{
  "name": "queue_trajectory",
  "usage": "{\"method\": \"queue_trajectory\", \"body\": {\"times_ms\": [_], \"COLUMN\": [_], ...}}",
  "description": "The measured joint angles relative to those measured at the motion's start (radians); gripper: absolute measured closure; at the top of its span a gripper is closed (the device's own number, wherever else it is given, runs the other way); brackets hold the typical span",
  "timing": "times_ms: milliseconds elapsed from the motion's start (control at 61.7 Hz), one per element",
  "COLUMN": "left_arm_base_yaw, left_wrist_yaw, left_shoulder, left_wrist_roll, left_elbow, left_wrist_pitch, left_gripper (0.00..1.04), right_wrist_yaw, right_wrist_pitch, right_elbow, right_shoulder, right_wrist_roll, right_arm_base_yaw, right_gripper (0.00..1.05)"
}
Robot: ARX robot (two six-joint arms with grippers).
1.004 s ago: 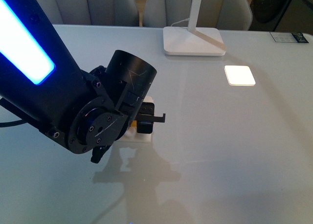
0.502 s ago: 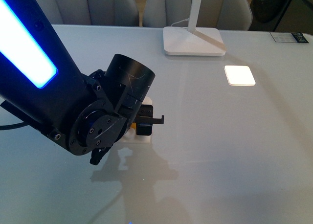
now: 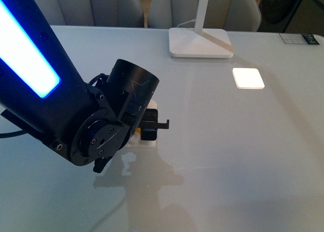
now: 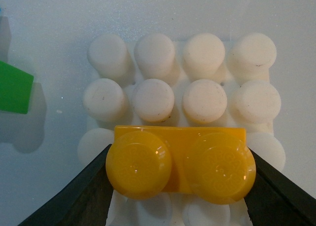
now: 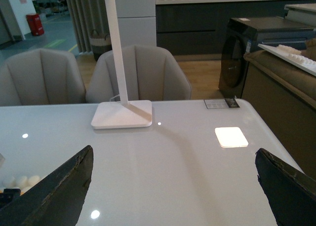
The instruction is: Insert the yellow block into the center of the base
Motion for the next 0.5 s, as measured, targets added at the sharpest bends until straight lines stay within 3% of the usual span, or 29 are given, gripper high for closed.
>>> {"method": "queue_trajectory", "body": {"times_ms": [502], "left_arm_base_yaw": [0.008], "left_wrist_yaw": [0.018], "left_shoulder": [0.001], "left_wrist_roll": [0.011], "left_elbow": [-0.001], "left_wrist_pitch": [0.003], "left_gripper": [0.41], "right_wrist_yaw": [0.0], "right_wrist_pitch": [0.0], "right_elbow": [0.0], "right_shoulder": [0.0], "right_wrist_roll": [0.0], "right_arm_base_yaw": [0.0], "right_gripper": [0.09]}}
